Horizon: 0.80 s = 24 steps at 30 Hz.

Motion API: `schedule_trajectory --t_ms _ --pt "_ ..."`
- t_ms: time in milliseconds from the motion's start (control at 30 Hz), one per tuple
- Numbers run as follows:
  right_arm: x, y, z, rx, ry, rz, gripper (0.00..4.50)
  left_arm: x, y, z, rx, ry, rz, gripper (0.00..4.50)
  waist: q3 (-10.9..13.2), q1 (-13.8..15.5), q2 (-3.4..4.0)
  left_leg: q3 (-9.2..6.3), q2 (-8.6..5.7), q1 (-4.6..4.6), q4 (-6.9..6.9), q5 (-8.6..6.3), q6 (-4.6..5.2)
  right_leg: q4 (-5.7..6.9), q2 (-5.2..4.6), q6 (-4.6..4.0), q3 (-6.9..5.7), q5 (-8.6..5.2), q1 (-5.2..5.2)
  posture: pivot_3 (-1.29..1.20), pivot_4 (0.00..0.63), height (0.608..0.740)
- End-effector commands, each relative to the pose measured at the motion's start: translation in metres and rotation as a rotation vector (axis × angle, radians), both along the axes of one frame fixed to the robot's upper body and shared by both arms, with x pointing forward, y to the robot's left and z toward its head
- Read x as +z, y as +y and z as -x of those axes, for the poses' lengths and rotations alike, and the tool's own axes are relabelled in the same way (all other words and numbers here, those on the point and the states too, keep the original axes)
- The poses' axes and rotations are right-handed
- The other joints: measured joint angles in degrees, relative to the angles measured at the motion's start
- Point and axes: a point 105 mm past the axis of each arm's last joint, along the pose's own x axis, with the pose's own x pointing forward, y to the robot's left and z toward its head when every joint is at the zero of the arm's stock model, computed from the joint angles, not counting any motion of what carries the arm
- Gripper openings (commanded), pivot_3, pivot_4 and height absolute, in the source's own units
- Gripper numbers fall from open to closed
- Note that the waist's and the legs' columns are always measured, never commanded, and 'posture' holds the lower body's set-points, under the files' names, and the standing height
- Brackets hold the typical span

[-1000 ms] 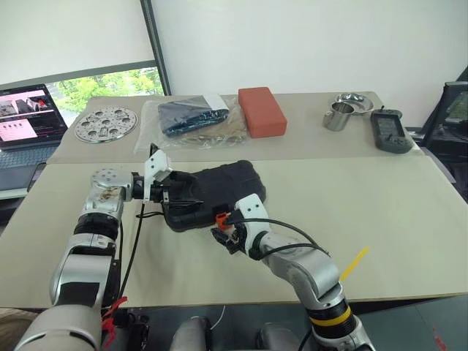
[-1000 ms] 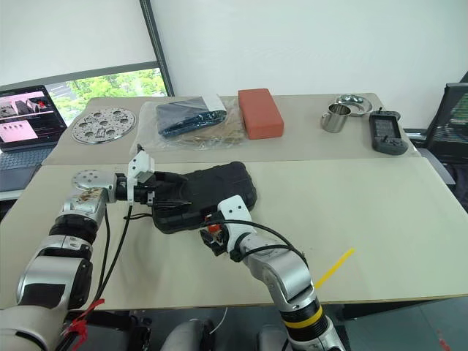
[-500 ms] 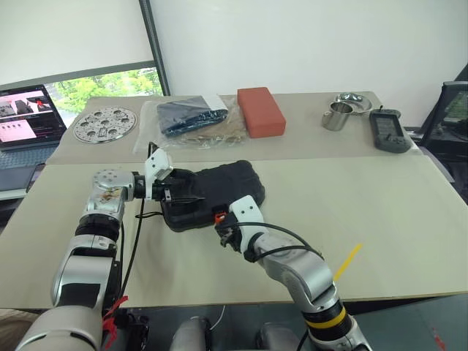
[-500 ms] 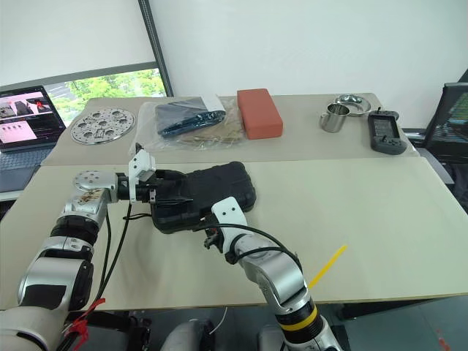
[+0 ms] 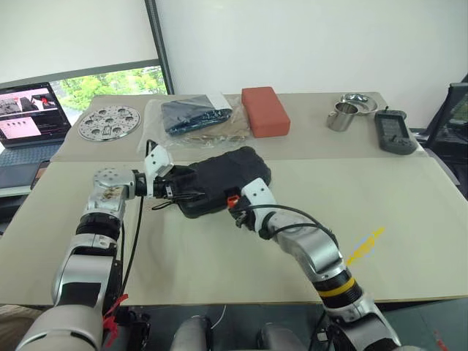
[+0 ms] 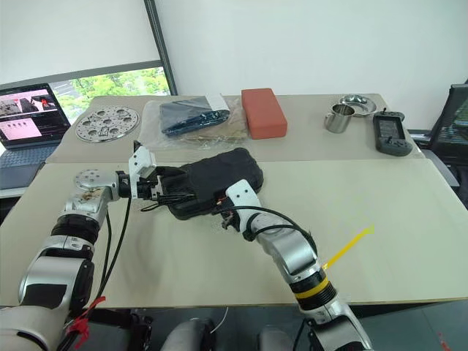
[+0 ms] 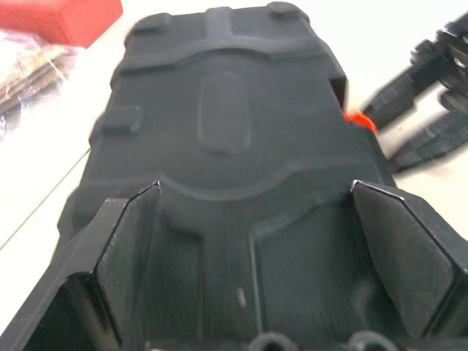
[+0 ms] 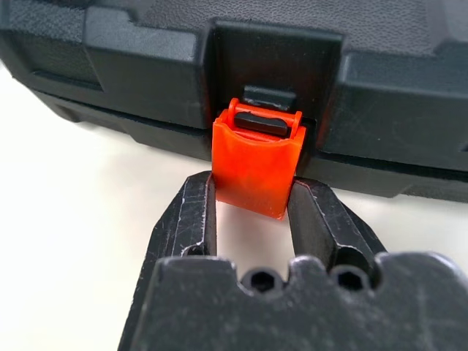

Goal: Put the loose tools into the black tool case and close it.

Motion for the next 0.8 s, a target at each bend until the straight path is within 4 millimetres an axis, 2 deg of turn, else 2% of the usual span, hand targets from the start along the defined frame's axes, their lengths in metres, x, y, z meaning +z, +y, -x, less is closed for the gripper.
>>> schedule_trajectory --t_ms 33,333,400,433,500,667,800 --pt "0.027 -0.015 -0.016 -0.059 -0.12 -0.025 1.14 0.011 0.002 -0.004 0.014 -0.036 -0.004 4.5 0.0 0.0 0.0 0.0 0.0 -0.01 -0.01 0.0 0.0 0.0 -0.01 0.0 0.01 0.0 0.0 0.0 0.15 0.74" --pt "0.019 0.005 -0.001 -0.076 -0.094 -0.068 1.14 0.01 -0.005 -0.012 0.054 -0.055 0.018 4.5 0.0 -0.2 0.0 -0.01 0.06 -0.03 -0.07 -0.01 0.01 -0.01 0.0 0.0 0.01 0.0 -0.05 0.0 0.15 0.74" --pt "0.017 0.005 0.002 -0.065 -0.1 -0.051 2.15 0.009 -0.008 -0.012 0.054 -0.055 0.02 4.5 0.0 -0.1 0.0 -0.01 0.03 -0.03 -0.07 -0.01 0.02 -0.01 -0.03 0.0 0.01 0.0 -0.04 0.0 0.15 0.74" --pt "0.016 0.004 0.003 -0.064 -0.103 -0.045 2.25 0.009 -0.008 -0.013 0.054 -0.056 0.021 4.5 0.0 -0.2 0.0 -0.01 0.02 -0.04 -0.07 -0.02 0.02 -0.01 -0.04 0.0 0.01 0.0 -0.04 0.0 0.15 0.74" --pt "0.017 0.001 0.003 -0.07 -0.11 -0.038 2.85 0.009 -0.009 -0.014 0.059 -0.056 0.025 4.5 0.0 -0.3 -0.01 0.01 0.02 -0.04 -0.07 -0.02 0.03 -0.03 -0.04 0.0 0.02 0.0 -0.04 0.0 0.15 0.74" --pt "0.025 0.001 0.003 -0.101 -0.121 -0.046 2.85 0.01 -0.012 -0.018 0.072 -0.068 0.031 4.5 0.0 -0.4 -0.01 0.0 0.03 -0.02 -0.09 -0.02 0.03 -0.03 0.04 0.0 0.02 0.0 -0.06 0.0 0.15 0.74" --pt "0.029 0.01 0.009 -0.105 -0.114 -0.065 2.85 0.011 -0.014 -0.019 0.076 -0.077 0.038 4.5 0.0 -0.4 -0.01 0.01 0.06 -0.02 -0.09 -0.02 0.03 -0.03 0.01 0.0 0.02 0.0 -0.07 0.0 0.15 0.74"
